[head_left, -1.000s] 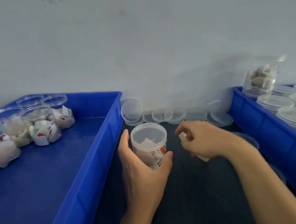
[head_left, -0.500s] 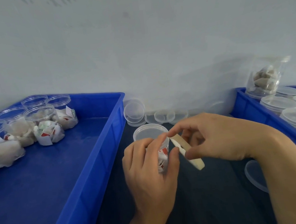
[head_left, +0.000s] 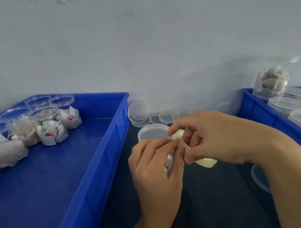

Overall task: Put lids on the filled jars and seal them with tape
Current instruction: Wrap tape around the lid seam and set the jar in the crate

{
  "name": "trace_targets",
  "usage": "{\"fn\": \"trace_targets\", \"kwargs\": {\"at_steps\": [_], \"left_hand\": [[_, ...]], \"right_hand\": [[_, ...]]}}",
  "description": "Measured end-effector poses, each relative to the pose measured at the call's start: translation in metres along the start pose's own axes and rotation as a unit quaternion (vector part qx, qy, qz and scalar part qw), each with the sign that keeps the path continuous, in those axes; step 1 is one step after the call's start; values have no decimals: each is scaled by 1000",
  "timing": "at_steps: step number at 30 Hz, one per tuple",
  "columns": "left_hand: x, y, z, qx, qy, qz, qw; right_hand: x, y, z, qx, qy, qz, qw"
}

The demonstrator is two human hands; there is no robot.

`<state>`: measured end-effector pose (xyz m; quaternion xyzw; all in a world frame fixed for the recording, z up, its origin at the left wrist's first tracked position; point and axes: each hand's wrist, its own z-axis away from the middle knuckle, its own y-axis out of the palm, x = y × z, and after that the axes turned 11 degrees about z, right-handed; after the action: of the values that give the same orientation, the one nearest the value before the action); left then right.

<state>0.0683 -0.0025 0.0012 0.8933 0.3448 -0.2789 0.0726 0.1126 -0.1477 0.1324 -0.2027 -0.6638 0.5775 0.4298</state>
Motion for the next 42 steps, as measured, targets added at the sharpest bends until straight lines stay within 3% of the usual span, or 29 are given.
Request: {"fn": "trace_targets", "kwargs": {"at_steps": [4,16,33,42], "left_hand": [[0,-2,0,-9,-17,18,1000],[-4,-5,-4,3,-55,40,998],[-1,-3,2,21,4,2,1000],[-6,-7,-4,7,-18,30,999]], "right_hand": [[1,1,2,17,-24,18,999],[7,2,4,-29,-28,91,995],[14,7,3,-15,-21,69,997],[13,10,-6,9,-9,35,999]]}}
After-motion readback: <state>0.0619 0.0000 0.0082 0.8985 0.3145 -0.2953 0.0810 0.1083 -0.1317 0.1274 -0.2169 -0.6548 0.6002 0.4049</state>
